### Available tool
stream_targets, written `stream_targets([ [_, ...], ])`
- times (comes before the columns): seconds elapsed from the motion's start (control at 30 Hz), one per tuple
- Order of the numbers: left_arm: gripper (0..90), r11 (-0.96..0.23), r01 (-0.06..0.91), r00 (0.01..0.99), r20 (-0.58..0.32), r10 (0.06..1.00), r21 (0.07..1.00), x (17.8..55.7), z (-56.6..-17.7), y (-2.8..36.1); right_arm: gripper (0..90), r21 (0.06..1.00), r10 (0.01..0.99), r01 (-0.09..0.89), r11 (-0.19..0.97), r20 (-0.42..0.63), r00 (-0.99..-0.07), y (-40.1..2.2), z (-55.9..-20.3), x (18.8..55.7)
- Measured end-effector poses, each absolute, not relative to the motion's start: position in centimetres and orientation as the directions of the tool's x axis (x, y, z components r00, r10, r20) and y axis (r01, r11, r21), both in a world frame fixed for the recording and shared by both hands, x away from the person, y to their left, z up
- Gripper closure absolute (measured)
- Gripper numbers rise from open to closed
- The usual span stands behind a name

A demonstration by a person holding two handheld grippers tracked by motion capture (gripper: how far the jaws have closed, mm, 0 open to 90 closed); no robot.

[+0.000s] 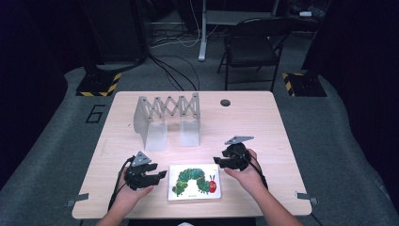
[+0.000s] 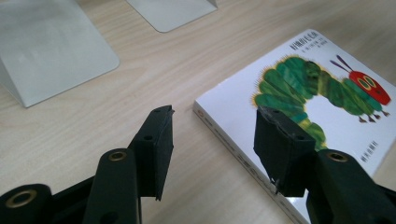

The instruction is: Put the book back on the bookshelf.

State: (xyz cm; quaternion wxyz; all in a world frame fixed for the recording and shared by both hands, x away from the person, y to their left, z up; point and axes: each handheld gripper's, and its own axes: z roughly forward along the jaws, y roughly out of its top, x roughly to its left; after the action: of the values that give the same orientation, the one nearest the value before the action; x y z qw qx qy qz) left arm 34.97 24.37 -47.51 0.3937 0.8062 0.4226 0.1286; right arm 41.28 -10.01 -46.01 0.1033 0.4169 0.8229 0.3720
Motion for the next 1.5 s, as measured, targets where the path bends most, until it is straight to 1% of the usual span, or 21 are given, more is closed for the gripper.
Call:
stream_targets([
  [0.07, 47.0, -0.331, 0.574, 0.615, -0.128, 0.778, 0.749, 34.3, -47.5, 24.3, 50.5, 0.695, 0.743, 0.593, 0.406, 0.127, -0.657, -9.6, -45.9, 41.0],
  [0.17, 46.9, -0.338, 0.567, 0.634, -0.136, 0.761, 0.751, 33.4, -47.8, 24.3, 50.5, 0.704, 0.733, 0.595, 0.387, 0.157, -0.662, -9.2, -46.0, 40.5],
  [0.27, 48.9, -0.383, 0.550, 0.664, -0.111, 0.739, 0.742, 32.7, -48.4, 24.1, 50.5, 0.710, 0.725, 0.592, 0.381, 0.168, -0.668, -9.0, -46.8, 40.3],
  [0.33, 48.7, -0.396, 0.544, 0.673, -0.103, 0.733, 0.739, 32.5, -48.6, 24.0, 50.3, 0.699, 0.728, 0.612, 0.371, 0.190, -0.659, -8.8, -47.3, 40.6],
  [0.43, 47.4, -0.391, 0.550, 0.670, -0.110, 0.734, 0.738, 32.4, -49.1, 23.9, 49.3, 0.708, 0.724, 0.600, 0.372, 0.183, -0.665, -8.8, -47.4, 41.0],
  [0.53, 45.3, -0.394, 0.548, 0.672, -0.108, 0.733, 0.738, 32.1, -49.4, 23.8, 48.9, 0.704, 0.729, 0.614, 0.357, 0.200, -0.654, -9.0, -47.6, 41.1],
  [0.67, 45.3, -0.404, 0.544, 0.686, -0.113, 0.719, 0.735, 31.9, -49.7, 23.4, 48.9, 0.694, 0.723, 0.605, 0.390, 0.176, -0.668, -9.1, -48.1, 41.3],
  [0.8, 41.3, -0.416, 0.535, 0.694, -0.102, 0.713, 0.735, 31.6, -50.0, 22.9, 48.3, 0.688, 0.708, 0.598, 0.411, 0.173, -0.685, -8.8, -48.3, 41.4],
  [0.83, 40.3, -0.426, 0.538, 0.701, -0.106, 0.705, 0.727, 31.5, -50.0, 22.8, 48.0, 0.675, 0.715, 0.616, 0.406, 0.185, -0.674, -8.7, -48.3, 41.3],
  [0.87, 39.4, -0.415, 0.533, 0.698, -0.106, 0.708, 0.738, 31.5, -50.1, 22.6, 47.6, 0.684, 0.703, 0.593, 0.425, 0.163, -0.692, -8.7, -48.5, 41.4],
  [0.93, 38.0, -0.415, 0.535, 0.703, -0.115, 0.702, 0.736, 31.4, -50.2, 22.4, 46.6, 0.677, 0.706, 0.604, 0.421, 0.174, -0.686, -8.5, -48.6, 41.4],
  [0.97, 35.3, -0.417, 0.532, 0.706, -0.114, 0.699, 0.737, 31.4, -50.2, 22.3, 45.8, 0.678, 0.704, 0.600, 0.425, 0.169, -0.690, -8.5, -48.7, 41.4],
  [1.03, 34.4, -0.422, 0.535, 0.715, -0.125, 0.688, 0.732, 31.4, -50.3, 22.1, 44.8, 0.672, 0.704, 0.605, 0.427, 0.174, -0.689, -8.5, -48.8, 41.4],
  [1.07, 33.2, -0.431, 0.528, 0.715, -0.110, 0.690, 0.732, 31.3, -50.3, 22.0, 44.4, 0.671, 0.704, 0.607, 0.427, 0.175, -0.689, -8.5, -48.8, 41.4],
  [1.17, 32.9, -0.468, 0.516, 0.731, -0.083, 0.678, 0.718, 31.2, -50.7, 21.5, 43.5, 0.662, 0.711, 0.624, 0.417, 0.191, -0.677, -8.5, -48.9, 41.4],
  [1.23, 32.8, -0.487, 0.517, 0.741, -0.083, 0.666, 0.704, 31.2, -50.8, 21.2, 42.9, 0.664, 0.706, 0.617, 0.422, 0.187, -0.683, -8.6, -49.0, 41.5],
  [1.33, 30.6, -0.485, 0.509, 0.743, -0.078, 0.664, 0.711, 31.1, -51.0, 20.9, 42.3, 0.652, 0.711, 0.633, 0.417, 0.199, -0.674, -8.5, -49.0, 41.4],
  [1.4, 29.3, -0.488, 0.504, 0.746, -0.073, 0.662, 0.713, 31.1, -51.0, 20.9, 42.1, 0.667, 0.703, 0.615, 0.420, 0.189, -0.685, -8.5, -49.1, 41.5],
  [1.5, 28.9, -0.491, 0.509, 0.748, -0.082, 0.659, 0.707, 31.1, -51.2, 20.9, 42.1, 0.646, 0.706, 0.632, 0.428, 0.198, -0.680, -8.4, -49.2, 41.5],
])
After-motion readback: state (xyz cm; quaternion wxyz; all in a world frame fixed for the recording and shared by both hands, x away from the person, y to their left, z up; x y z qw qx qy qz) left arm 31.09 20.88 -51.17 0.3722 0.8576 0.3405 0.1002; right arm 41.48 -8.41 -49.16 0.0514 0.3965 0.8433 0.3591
